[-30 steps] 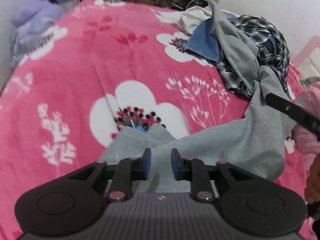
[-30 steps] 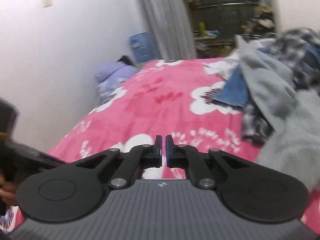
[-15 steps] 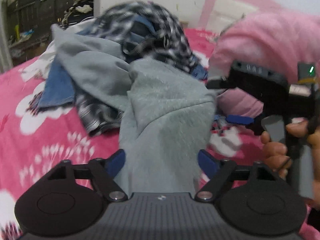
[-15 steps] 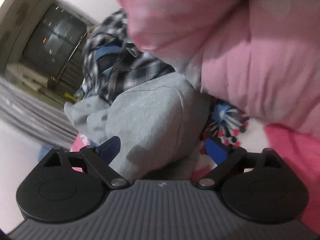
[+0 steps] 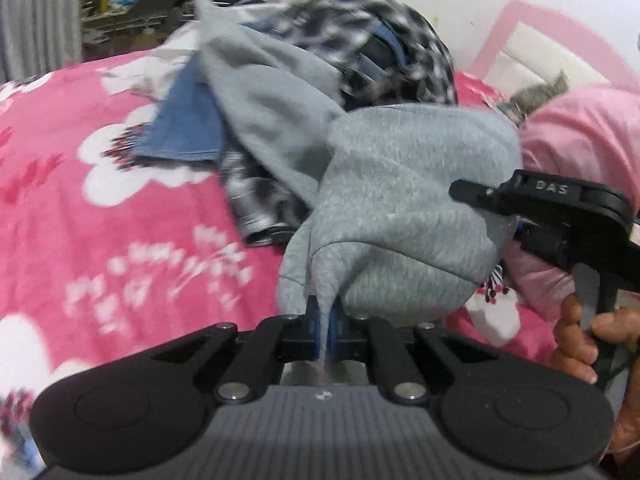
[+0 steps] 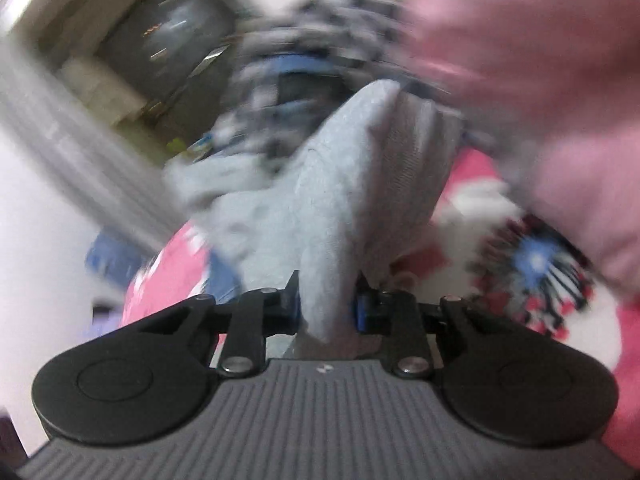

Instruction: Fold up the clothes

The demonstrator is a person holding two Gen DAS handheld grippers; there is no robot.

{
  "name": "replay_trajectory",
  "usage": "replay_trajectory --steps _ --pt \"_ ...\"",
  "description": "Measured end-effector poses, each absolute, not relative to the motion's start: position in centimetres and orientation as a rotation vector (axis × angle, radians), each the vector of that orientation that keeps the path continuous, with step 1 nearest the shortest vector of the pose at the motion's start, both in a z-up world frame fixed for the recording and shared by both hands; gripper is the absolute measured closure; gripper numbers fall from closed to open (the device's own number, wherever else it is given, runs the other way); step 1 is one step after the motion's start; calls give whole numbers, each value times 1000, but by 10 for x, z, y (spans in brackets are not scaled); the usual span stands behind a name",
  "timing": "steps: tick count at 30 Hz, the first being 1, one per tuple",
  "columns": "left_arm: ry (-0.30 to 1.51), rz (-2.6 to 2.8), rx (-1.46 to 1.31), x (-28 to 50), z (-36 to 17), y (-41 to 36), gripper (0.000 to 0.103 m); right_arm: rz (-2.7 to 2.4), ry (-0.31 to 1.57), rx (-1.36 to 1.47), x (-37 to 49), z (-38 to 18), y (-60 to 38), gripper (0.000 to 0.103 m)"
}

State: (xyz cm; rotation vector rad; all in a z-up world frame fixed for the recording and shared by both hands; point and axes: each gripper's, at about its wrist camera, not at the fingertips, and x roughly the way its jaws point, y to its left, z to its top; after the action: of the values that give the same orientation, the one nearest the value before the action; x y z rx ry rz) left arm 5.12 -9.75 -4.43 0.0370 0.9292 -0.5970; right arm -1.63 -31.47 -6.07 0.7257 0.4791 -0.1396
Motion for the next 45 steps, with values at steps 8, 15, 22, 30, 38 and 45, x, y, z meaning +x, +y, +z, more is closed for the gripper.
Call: replay_trajectory --steps 8,15,22,30,38,45 --pt "1024 -439 -156 -7 -39 41 99 270 514 395 -14 -14 -170 90" --pt "1117 -323 -234 -50 -54 118 95 560 731 233 -9 -48 -48 86" --pt "1104 -302 -355 -75 -44 173 52 597 677 267 -43 -12 -66 25" --pt "1037 -280 -600 -43 -44 185 45 219 848 552 -3 -46 -174 15" --pt "1065 -217 -410 -6 -55 138 57 250 1097 894 2 -110 -193 70" --pt "1092 -318 -519 -43 -47 178 49 621 839 608 -66 -29 -141 87"
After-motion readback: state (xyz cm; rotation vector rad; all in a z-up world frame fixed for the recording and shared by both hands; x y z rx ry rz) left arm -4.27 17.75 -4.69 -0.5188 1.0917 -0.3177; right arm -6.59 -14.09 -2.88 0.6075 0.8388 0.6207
